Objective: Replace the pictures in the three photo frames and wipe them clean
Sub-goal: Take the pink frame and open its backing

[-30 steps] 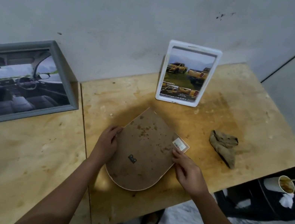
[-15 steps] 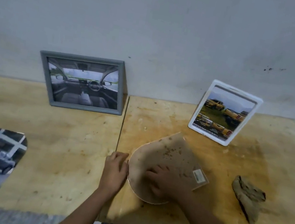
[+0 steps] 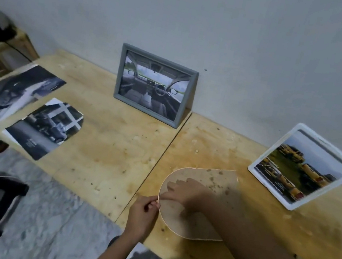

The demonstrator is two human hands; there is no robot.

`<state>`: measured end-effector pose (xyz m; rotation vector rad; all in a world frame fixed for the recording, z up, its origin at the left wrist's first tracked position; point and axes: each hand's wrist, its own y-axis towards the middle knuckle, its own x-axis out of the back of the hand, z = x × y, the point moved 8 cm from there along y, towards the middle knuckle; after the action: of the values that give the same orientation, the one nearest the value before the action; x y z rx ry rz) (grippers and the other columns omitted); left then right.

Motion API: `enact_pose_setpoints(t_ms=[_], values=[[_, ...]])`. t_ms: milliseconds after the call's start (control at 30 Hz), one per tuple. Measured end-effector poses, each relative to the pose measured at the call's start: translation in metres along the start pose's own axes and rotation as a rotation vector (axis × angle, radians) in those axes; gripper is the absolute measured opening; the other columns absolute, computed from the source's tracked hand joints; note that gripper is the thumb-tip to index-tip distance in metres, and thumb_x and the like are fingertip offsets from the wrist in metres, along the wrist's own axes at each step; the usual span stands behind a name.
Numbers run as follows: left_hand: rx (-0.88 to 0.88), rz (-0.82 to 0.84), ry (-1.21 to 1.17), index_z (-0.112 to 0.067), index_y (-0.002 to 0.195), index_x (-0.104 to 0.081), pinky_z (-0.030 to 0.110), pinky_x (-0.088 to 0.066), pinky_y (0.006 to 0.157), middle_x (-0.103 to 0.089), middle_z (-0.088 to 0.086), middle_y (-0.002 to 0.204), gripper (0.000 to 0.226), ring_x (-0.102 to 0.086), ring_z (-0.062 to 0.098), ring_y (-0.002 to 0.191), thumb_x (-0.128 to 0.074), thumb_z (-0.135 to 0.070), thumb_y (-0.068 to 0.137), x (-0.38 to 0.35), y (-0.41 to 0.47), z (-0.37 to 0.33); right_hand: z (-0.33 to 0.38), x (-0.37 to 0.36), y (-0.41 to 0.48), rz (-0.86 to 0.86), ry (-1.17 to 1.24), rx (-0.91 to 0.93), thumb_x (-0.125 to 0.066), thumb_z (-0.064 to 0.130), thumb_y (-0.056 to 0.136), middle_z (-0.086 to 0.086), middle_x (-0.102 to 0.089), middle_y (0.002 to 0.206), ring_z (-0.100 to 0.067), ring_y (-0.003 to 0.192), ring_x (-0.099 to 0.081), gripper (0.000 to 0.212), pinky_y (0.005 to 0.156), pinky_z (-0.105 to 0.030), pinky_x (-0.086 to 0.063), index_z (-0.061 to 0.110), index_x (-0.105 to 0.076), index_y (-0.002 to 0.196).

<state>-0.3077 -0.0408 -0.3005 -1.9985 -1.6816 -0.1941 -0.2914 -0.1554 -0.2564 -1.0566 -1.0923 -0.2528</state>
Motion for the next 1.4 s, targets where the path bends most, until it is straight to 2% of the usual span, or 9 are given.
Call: enact_pose_setpoints(t_ms=[67, 300, 433, 633, 733, 867, 1033, 1233, 1400], values=[[0.007, -0.033, -0.024, -0.009, 0.109, -0.069, 0.005, -0.042, 0.066, -0.062, 0.003, 0.087, 0.024, -0.057, 0.011, 0.080, -0.064, -0.010, 0.087, -0.002, -0.009, 0.002, 0.002, 0.004, 0.001, 0.019, -0.054, 0.031, -0.054, 0.033, 0.090, -0.007, -0.038, 0.134, -0.030, 0.122, -0.041, 0.055, 0.092, -0.044, -0.036, 0.030, -0.032, 0.140], [0.031, -0.136, -0.036, -0.010, 0.109, -0.068, 0.001, -0.038, 0.068, -0.061, 0.002, 0.092, 0.023, -0.053, 0.001, 0.080, -0.063, -0.009, 0.087, -0.006, -0.025, 0.006, 0.007, 0.013, 0.014, -0.003, -0.291, 0.163, -0.063, 0.034, 0.084, -0.006, -0.040, 0.133, -0.028, 0.121, -0.042, 0.058, 0.086, -0.041, -0.039, 0.026, -0.034, 0.134], [0.018, -0.152, -0.008, -0.012, 0.112, -0.067, 0.001, -0.038, 0.071, -0.061, 0.000, 0.094, 0.024, -0.053, -0.001, 0.082, -0.062, -0.011, 0.088, -0.008, -0.028, 0.004, 0.013, 0.010, 0.028, 0.030, -0.430, 0.217, -0.078, 0.034, 0.068, -0.004, -0.036, 0.131, -0.025, 0.119, -0.039, 0.076, 0.086, -0.041, -0.041, 0.024, -0.032, 0.128], [0.038, -0.155, -0.008, -0.009, 0.117, -0.064, 0.000, -0.039, 0.071, -0.056, -0.002, 0.097, 0.027, -0.053, -0.002, 0.083, -0.058, -0.012, 0.091, -0.009, -0.030, 0.006, 0.024, 0.007, 0.042, -0.037, -0.602, 0.294, -0.081, 0.035, 0.061, -0.002, -0.035, 0.125, -0.024, 0.115, -0.037, 0.077, 0.079, -0.035, -0.034, 0.020, -0.032, 0.120], [0.040, -0.141, -0.057, -0.003, 0.116, -0.063, 0.002, -0.041, 0.064, -0.055, 0.005, 0.099, 0.026, -0.053, 0.000, 0.075, -0.057, -0.008, 0.091, -0.009, -0.030, 0.005, 0.025, 0.007, 0.044, -0.056, -0.629, 0.303, -0.081, 0.035, 0.059, -0.002, -0.037, 0.121, -0.024, 0.111, -0.037, 0.077, 0.072, -0.034, -0.026, 0.020, -0.032, 0.116], [0.038, -0.129, -0.087, 0.000, 0.115, -0.063, 0.005, -0.042, 0.060, -0.054, 0.007, 0.097, 0.025, -0.055, -0.005, 0.067, -0.057, -0.007, 0.092, -0.010, -0.029, 0.005, 0.027, 0.007, 0.045, -0.061, -0.655, 0.323, -0.077, 0.030, 0.065, -0.002, -0.038, 0.121, -0.024, 0.112, -0.037, 0.068, 0.077, -0.034, -0.031, 0.019, -0.034, 0.117], [0.026, -0.122, -0.082, -0.001, 0.111, -0.065, 0.005, -0.042, 0.061, -0.052, 0.005, 0.094, 0.022, -0.052, 0.003, 0.070, -0.055, -0.006, 0.092, -0.010, -0.028, 0.005, 0.028, 0.006, 0.047, -0.065, -0.653, 0.322, -0.071, 0.024, 0.072, -0.001, -0.043, 0.117, -0.023, 0.111, -0.039, 0.055, 0.080, -0.035, -0.032, 0.019, -0.039, 0.116], [0.027, -0.124, -0.056, -0.003, 0.109, -0.067, 0.004, -0.040, 0.069, -0.051, -0.006, 0.089, 0.022, -0.052, 0.005, 0.079, -0.054, -0.007, 0.093, -0.010, -0.026, 0.010, 0.031, 0.008, 0.045, -0.021, -0.644, 0.342, -0.076, 0.029, 0.068, -0.004, -0.041, 0.122, -0.024, 0.114, -0.038, 0.067, 0.087, -0.035, -0.033, 0.015, -0.038, 0.121], [0.046, -0.107, -0.095, -0.002, 0.105, -0.067, 0.007, -0.043, 0.059, -0.052, 0.003, 0.092, 0.020, -0.055, 0.002, 0.066, -0.052, -0.005, 0.094, -0.011, -0.025, 0.012, 0.030, 0.004, 0.049, -0.007, -0.640, 0.334, -0.076, 0.028, 0.069, -0.006, -0.040, 0.124, -0.024, 0.110, -0.043, 0.066, 0.082, -0.034, -0.034, 0.016, -0.036, 0.120]])
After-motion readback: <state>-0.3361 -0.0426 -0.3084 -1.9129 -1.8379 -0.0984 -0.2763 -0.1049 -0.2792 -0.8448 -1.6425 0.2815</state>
